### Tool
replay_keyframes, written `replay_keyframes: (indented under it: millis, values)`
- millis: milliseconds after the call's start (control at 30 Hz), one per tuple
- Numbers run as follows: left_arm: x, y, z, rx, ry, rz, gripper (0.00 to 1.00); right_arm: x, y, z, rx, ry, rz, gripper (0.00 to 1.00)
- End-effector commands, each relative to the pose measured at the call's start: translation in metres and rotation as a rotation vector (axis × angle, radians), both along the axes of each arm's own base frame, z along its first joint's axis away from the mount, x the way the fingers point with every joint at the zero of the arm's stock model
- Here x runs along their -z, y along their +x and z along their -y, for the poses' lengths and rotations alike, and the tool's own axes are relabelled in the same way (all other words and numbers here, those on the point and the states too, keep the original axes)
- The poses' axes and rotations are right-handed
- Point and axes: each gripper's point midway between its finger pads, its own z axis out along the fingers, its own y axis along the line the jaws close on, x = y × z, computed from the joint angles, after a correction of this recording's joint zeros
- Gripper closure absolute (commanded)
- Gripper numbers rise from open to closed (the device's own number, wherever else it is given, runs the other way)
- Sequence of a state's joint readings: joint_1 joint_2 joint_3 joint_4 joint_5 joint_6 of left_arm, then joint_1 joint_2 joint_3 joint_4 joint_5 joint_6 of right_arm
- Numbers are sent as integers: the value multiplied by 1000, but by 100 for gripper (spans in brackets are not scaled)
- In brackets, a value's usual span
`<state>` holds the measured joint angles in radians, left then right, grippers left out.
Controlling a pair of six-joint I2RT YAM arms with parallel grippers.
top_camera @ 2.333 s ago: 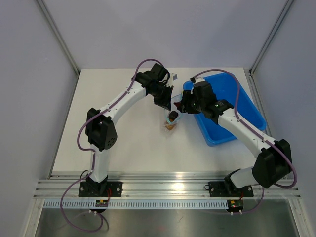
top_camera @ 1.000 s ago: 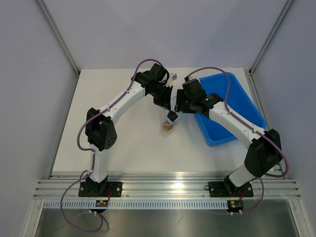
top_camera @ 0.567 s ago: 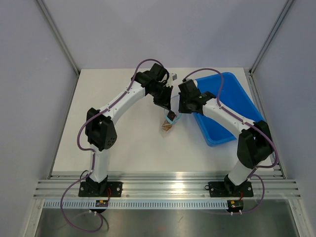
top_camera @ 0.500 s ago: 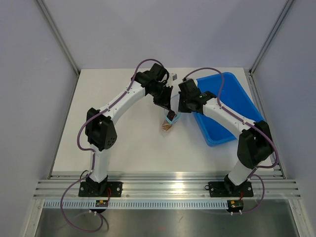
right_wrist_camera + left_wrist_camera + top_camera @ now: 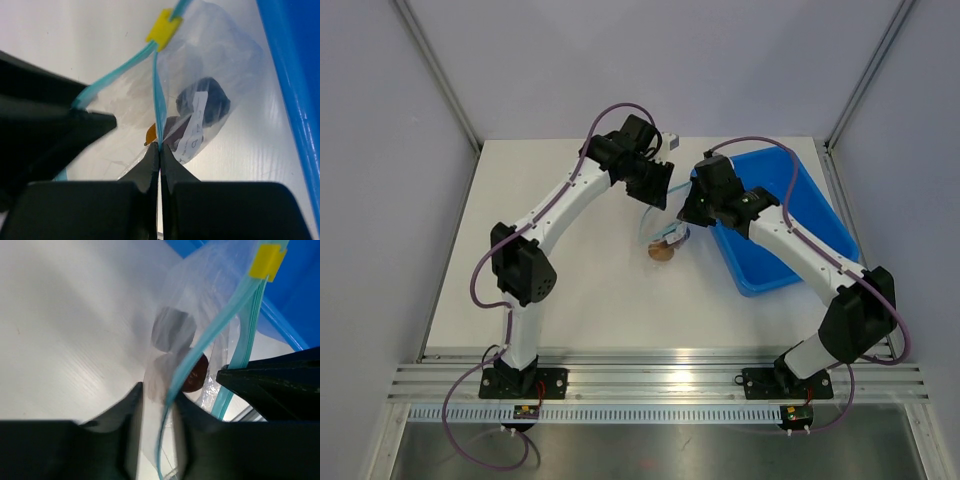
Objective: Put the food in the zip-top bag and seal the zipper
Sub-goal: Adjust the zipper food storage bag at the center of the board.
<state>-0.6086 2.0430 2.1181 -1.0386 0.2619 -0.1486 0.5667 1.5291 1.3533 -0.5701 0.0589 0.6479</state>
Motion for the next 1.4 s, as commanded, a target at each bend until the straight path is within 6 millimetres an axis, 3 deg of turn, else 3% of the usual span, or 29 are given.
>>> replay_keyframes:
  millis: [0, 100, 200, 267, 367, 400, 533, 633, 800, 1367]
  values:
    - [-32, 9, -13, -21, 20, 121, 44, -2, 2, -1, 83, 72, -17, 100]
    - [-51, 7, -23, -42, 21, 182, 32, 5, 4, -5, 115, 118, -33, 100]
    - [-74, 1, -34, -73, 1, 244, 32, 11, 6, -11, 136, 156, -52, 100]
    - [-78, -7, -35, -60, -28, 258, 37, 14, 6, -13, 145, 173, -68, 100]
    - [-84, -36, -27, 44, -130, 284, 48, 16, 6, -15, 150, 184, -77, 100]
    - [-82, -52, -20, 106, -174, 285, 48, 16, 6, -15, 150, 186, -79, 100]
    - [-69, -74, -2, 210, -180, 287, 44, 14, 8, -16, 161, 195, -81, 100]
    - [-53, -79, 8, 245, -141, 283, 44, 14, 9, -18, 166, 197, -92, 100]
    - [-35, -76, 18, 252, -119, 272, 53, 12, 7, -19, 163, 202, -105, 100]
    - [9, -59, 26, 248, -57, 281, 60, -1, -1, -17, 152, 232, -94, 100]
